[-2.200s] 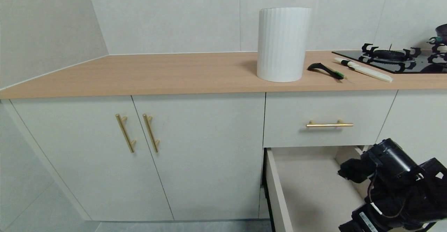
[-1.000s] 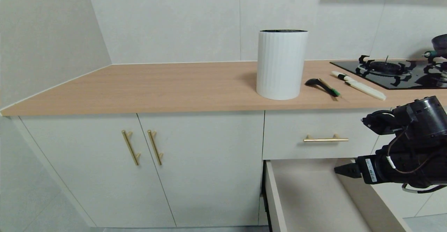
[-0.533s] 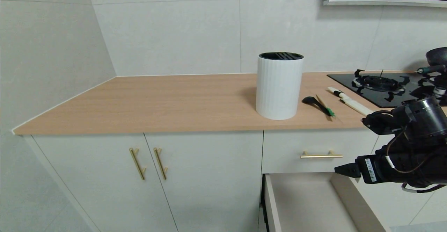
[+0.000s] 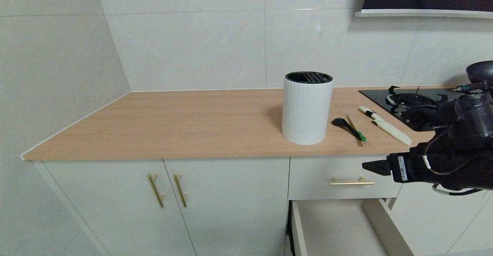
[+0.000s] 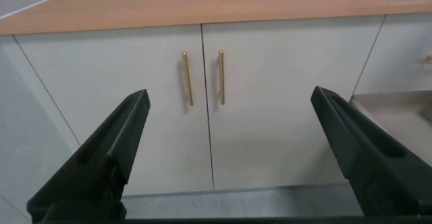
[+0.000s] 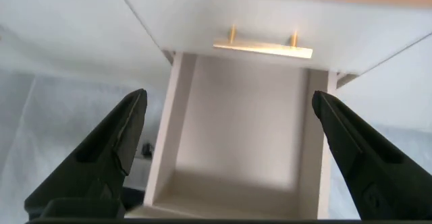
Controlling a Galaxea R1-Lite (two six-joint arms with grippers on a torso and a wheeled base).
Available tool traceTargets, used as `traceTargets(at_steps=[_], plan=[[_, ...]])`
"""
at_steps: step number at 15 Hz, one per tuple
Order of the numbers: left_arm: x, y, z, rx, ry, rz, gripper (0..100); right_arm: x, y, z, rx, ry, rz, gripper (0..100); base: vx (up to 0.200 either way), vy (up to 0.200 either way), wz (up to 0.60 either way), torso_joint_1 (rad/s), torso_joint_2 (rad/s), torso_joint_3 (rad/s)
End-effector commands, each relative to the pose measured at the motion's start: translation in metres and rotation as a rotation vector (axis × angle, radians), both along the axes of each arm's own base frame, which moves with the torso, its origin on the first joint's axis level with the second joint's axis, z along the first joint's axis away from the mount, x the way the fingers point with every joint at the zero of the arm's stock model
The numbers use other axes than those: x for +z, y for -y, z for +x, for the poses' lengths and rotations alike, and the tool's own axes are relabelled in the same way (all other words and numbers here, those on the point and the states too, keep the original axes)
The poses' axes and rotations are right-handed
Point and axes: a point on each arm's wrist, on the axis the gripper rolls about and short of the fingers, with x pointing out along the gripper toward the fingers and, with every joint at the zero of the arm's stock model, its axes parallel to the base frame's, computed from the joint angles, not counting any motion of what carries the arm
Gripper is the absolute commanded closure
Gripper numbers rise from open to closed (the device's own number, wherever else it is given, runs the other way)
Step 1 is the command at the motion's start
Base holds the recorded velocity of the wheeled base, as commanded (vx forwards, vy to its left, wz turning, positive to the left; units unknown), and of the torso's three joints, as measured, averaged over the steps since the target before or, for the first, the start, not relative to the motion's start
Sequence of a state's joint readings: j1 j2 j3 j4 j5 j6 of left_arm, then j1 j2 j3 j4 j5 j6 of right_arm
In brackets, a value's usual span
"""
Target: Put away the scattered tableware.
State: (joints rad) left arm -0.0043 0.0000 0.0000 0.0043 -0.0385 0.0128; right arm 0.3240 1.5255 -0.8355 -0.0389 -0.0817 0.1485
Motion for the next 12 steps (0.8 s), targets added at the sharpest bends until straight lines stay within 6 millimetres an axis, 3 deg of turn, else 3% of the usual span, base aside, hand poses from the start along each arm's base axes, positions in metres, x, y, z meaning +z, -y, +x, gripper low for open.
traceTargets(at_steps=[1,3,4,7,12], plan=[[0.000,0.000,0.000,0.000,0.000,0.000,0,0.015,-0.006,0.029,-0.018,0.053,0.009,0,0.000,0.000,0.00,0.000,0.00,0.000],[0.000,0.000,0.000,0.000,0.000,0.000,0,0.018,-0.011,0.059,-0.064,0.027,-0.022,0,0.000,0.000,0.00,0.000,0.00,0.000],[0.000,0.000,0.000,0.000,0.000,0.000,0,0.013,-0.011,0.084,-0.136,0.018,-0.056,0,0.000,0.000,0.00,0.000,0.00,0.000],[0.000,0.000,0.000,0.000,0.000,0.000,0,-0.014,-0.009,0.121,-0.237,-0.025,-0.068,0,0.000,0.000,0.00,0.000,0.00,0.000],[0.000,0.000,0.000,0.000,0.000,0.000,0,-0.050,-0.002,0.154,-0.288,-0.021,-0.069,0,0.000,0.000,0.00,0.000,0.00,0.000]])
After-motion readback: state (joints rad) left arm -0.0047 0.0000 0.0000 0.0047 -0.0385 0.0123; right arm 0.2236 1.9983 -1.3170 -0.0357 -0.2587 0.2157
